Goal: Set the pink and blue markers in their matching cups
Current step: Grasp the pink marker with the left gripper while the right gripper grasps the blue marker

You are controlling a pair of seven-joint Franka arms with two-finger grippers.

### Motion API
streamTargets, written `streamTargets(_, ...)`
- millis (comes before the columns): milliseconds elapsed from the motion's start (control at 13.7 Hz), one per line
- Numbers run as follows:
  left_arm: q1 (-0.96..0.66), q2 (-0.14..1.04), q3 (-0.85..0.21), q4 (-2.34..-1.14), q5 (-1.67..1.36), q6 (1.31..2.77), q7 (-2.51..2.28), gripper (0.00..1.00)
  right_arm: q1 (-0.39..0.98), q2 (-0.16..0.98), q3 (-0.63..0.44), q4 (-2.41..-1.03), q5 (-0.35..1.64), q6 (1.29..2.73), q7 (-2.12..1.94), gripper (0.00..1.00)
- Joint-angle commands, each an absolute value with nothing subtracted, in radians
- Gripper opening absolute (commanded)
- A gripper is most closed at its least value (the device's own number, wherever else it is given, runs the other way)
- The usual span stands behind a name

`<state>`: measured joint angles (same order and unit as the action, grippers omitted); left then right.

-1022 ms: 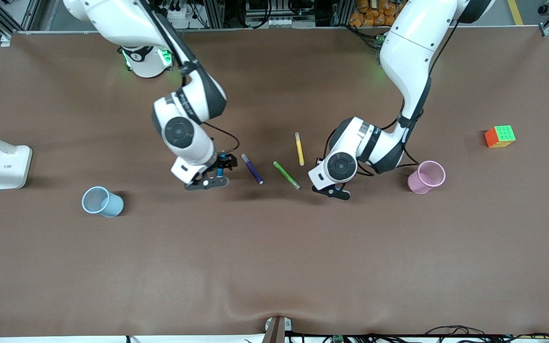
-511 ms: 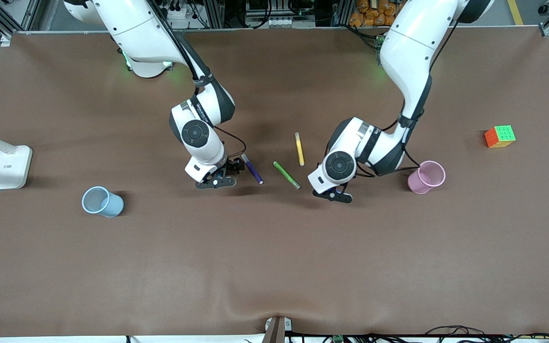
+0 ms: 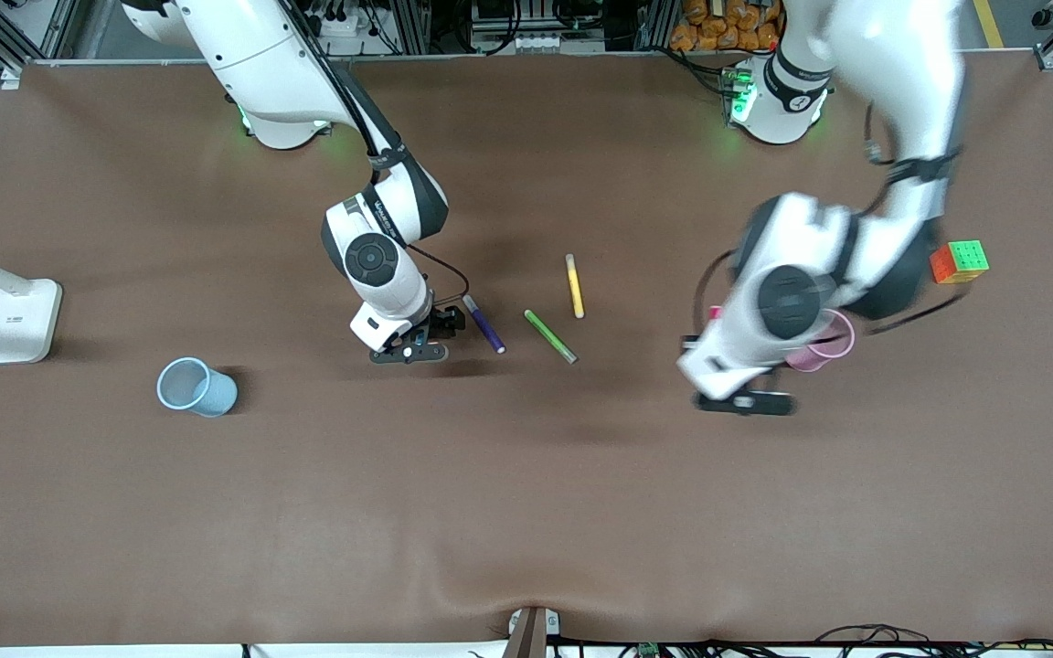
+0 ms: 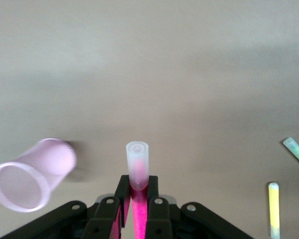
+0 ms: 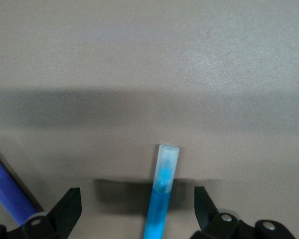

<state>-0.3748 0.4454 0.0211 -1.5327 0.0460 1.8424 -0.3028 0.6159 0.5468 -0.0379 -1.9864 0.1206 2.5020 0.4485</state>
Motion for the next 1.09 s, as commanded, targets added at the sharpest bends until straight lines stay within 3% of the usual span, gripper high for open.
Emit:
streamTargets(0, -0.318, 0.358, 0.014, -1.551, 0.06, 1.784, -0.266, 0.0, 0.612, 0.546, -0.035, -1.986, 0.118, 2.496, 0.48, 1.0)
streamTargets(365, -0.238, 0.235, 0.015, -1.551, 0.06, 1.614, -0.175, 0.0, 0.607, 0.571, -0.037, -1.985, 0.115, 2.5, 0.474, 1.0)
streamTargets(876, -0.141, 0.14, 0.011, -1.555, 0.052, 1.566, -0.003, 0.0, 0.609, 0.569, -0.038, -1.985, 0.115, 2.499, 0.472, 1.0)
streamTargets(949, -0.138, 0.13, 0.011, -1.562, 0.048, 1.566, 0.018, 0.0, 0.609, 0.569, -0.038, -1.985, 0.115, 2.499, 0.472, 0.98)
streamTargets(1022, -0.134, 0.129, 0.011, -1.562, 0.046, 1.565, 0.024, 0.0, 0.609, 0.569, -0.038, -1.985, 0.115, 2.499, 0.471, 0.84)
